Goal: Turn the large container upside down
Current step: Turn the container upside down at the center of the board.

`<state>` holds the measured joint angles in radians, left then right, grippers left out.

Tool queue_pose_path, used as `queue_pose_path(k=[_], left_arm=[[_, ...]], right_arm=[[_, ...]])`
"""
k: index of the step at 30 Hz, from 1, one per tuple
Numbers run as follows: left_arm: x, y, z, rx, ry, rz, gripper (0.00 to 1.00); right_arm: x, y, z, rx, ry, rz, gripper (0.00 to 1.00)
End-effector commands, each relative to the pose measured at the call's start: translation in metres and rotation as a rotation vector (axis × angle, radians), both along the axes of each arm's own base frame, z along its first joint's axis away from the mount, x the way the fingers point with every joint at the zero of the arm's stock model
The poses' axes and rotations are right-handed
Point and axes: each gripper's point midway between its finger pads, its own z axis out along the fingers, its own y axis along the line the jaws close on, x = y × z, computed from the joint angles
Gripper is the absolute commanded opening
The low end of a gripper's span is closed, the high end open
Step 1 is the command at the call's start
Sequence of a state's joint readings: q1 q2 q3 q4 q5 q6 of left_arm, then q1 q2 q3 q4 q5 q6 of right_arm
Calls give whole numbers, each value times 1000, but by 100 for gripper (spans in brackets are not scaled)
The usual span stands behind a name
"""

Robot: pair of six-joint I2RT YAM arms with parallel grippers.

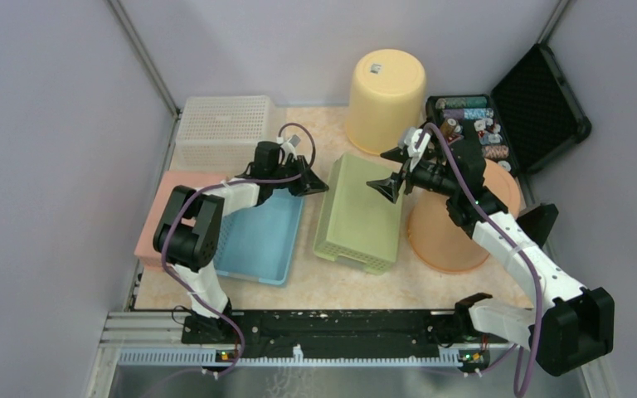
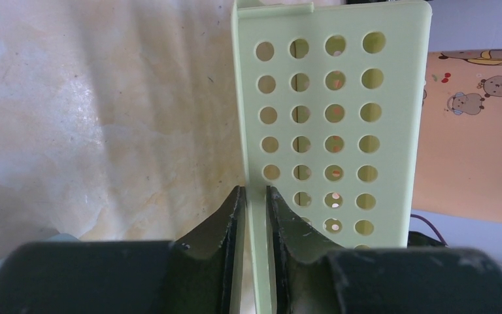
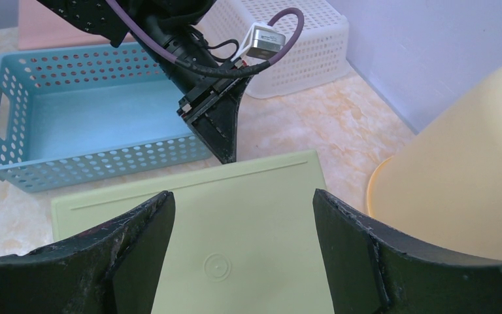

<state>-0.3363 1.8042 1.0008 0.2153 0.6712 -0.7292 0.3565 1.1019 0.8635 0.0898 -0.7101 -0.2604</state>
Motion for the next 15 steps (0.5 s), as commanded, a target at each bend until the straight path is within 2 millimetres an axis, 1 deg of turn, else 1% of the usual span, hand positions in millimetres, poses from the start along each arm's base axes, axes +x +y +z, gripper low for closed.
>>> queue_pose_path(k=[1, 15], left_arm=[[9, -4, 34, -18, -110, -7, 24], [9, -5, 33, -14, -111, -10, 28]], right_arm=[[-1, 1, 13, 16, -66, 20, 78], [-2, 0, 13, 15, -67, 20, 78]])
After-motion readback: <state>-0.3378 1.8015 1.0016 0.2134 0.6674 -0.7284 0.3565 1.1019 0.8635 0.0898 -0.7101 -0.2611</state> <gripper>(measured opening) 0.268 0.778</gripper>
